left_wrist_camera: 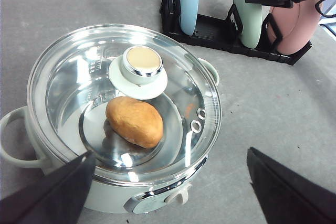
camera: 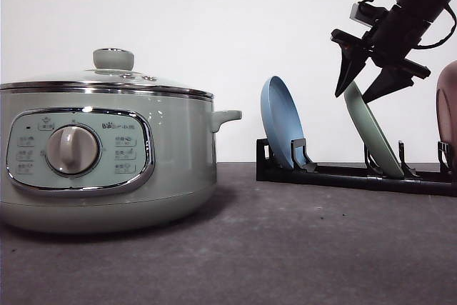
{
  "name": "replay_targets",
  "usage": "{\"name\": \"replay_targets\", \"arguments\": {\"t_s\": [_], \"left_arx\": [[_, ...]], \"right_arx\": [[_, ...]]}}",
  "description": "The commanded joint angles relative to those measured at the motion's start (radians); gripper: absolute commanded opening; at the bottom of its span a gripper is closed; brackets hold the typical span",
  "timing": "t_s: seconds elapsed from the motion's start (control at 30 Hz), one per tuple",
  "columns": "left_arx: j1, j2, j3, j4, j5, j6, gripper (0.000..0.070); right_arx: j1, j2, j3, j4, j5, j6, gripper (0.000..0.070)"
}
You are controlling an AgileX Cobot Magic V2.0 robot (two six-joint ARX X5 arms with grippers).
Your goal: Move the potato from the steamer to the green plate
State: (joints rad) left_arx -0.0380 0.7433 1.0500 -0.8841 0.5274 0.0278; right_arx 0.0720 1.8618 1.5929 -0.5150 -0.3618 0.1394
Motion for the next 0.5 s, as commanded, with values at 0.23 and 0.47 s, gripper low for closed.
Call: {"name": "replay_targets", "arguments": {"t_s": [0.23, 0.47], "left_arx": [[-0.003, 0.005, 0.024, 0.009, 0.005, 0.006, 0.0592], [-0.003, 0.005, 0.024, 0.009, 0.005, 0.006, 0.0592]], "right_arx": [[0.004, 0.018, 0.025, 0.006, 0.003, 0.011, 0.0082], [0.004, 0.015, 0.025, 0.006, -0.005, 0.03, 0.0023]]}}
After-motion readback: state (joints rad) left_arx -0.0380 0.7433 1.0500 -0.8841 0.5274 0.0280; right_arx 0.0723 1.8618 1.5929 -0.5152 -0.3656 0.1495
